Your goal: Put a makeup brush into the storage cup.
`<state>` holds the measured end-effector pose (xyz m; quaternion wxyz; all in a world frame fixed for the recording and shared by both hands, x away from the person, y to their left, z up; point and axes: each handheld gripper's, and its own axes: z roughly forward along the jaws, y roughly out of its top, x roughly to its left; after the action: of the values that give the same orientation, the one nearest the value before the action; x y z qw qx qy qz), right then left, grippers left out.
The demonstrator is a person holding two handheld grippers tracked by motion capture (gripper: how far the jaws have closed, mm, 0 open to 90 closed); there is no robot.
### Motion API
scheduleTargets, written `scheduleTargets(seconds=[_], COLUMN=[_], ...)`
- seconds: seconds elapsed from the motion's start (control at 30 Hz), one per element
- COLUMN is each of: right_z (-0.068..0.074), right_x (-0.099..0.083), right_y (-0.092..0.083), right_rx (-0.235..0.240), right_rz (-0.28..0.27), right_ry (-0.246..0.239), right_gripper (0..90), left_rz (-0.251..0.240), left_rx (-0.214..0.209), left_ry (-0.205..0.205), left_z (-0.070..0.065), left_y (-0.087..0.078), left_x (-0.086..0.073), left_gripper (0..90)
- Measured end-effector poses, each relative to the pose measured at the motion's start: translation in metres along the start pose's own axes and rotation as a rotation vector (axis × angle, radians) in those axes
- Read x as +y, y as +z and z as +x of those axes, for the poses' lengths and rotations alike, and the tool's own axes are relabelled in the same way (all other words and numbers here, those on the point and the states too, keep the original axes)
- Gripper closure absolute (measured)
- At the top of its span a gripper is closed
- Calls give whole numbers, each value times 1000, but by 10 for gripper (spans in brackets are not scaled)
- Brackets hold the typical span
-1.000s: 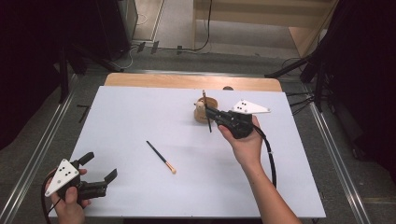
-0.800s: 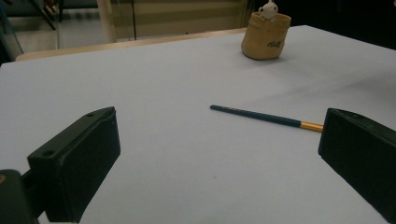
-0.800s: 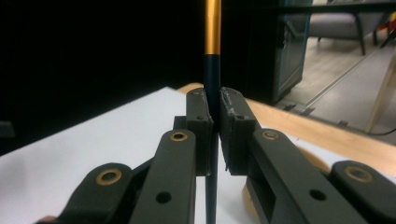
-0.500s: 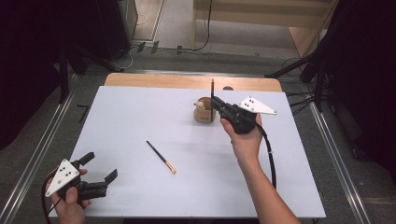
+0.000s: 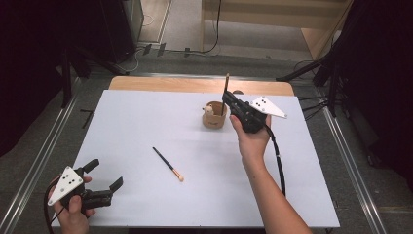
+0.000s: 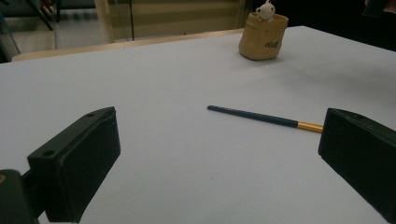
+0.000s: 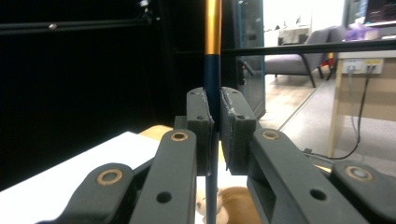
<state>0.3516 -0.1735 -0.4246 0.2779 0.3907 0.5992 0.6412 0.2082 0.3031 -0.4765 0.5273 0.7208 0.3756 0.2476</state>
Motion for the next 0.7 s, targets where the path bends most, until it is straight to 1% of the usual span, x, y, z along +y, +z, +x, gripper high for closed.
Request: scheduleTargets(seconds=[0.03,0.1,0.2,0.23,0.3,0.53,0.6,0.67,0.7], right_z=[-1,-1,-2,-2,-3,-7,-10,-13,-14], right_x=[-1,-1,-5,-7,-9,-21,-25,-30,-33], right_y=[1,2,8,10,14,27,30,33,35], right_rx=[-12,-19,-50,-52,-69,-96,-98,-107,-114], right_rz=[-1,-3,0,2,5,0,-16,-16,-13], right_ry=[-1,2,6,12,-3,-19,-10,5,-2], right_gripper=[845,845,845,845,845,845,845,845,845], left_rz=[0,0,-1,-1,-1,-2,-1,1,0], left_rx=[0,0,1,1,-1,-7,-9,-9,-10], left_ry=[1,-1,-3,-3,-2,1,2,4,4], left_z=[0,0,0,0,0,-1,-1,-2,-1], left_y=[0,0,0,0,0,1,1,1,1], left_x=[0,0,0,0,0,0,0,0,0], left_gripper=[0,0,0,0,0,0,0,0,0])
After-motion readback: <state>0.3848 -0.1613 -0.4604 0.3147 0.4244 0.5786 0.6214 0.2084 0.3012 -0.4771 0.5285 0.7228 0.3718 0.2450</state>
